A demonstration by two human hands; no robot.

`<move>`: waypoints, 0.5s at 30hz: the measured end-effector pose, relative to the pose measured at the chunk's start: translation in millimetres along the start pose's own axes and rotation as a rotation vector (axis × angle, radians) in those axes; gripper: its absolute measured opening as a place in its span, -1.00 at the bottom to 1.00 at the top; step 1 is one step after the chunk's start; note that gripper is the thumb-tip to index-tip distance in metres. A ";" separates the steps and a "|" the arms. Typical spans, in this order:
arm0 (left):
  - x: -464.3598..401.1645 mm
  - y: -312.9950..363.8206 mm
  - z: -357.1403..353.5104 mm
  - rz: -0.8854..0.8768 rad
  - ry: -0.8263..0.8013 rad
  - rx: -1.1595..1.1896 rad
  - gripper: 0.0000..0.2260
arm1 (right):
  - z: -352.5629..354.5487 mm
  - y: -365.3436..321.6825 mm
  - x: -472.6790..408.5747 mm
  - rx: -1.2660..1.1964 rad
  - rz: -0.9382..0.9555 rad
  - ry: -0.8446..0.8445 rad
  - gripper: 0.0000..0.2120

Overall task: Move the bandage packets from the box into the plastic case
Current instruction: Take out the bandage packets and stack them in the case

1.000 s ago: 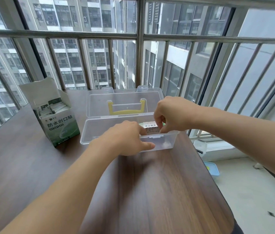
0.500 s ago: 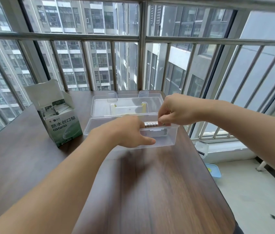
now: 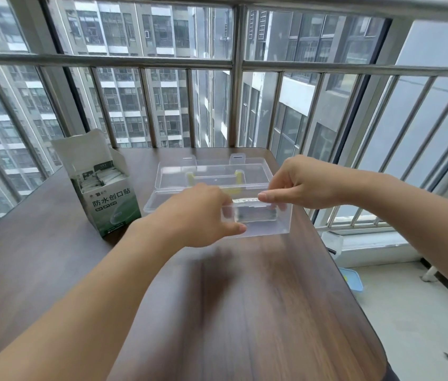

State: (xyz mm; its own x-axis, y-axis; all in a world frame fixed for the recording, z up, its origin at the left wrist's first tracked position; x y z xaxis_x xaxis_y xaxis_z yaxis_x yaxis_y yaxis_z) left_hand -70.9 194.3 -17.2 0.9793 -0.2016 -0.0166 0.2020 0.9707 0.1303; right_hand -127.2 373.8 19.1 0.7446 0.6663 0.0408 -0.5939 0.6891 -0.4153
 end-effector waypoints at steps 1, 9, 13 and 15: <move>0.7 -0.9 0.5 0.005 0.020 0.000 -0.68 | -0.2 0.5 0.1 0.008 0.011 0.002 -0.57; 3.6 -17.6 13.8 0.029 0.148 0.014 -0.70 | 8.2 0.6 -2.5 0.030 0.066 0.082 -0.78; -0.3 -27.9 16.6 0.042 0.179 0.011 -0.67 | 11.4 3.1 -8.3 0.048 0.041 0.112 -0.80; -2.2 -29.8 16.7 0.046 0.197 -0.003 -0.62 | 13.3 5.8 -11.7 0.059 0.034 0.128 -0.78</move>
State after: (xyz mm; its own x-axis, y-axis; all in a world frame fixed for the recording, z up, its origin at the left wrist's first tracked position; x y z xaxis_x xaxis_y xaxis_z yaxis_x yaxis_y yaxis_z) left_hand -79.2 163.6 -4.4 0.9705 -0.1277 -0.2043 0.1566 0.9788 0.1323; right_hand -143.4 373.8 28.3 0.7540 0.6507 -0.0901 -0.6339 0.6847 -0.3598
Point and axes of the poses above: each hand's wrist, its own x-axis away from the middle knuckle, its own z-axis out of the back of the hand, y = z × x, the point moved 4 cm from there along -x, towards the middle knuckle, and after that the axes turned 6 degrees about -x, right-handed, at the moved point
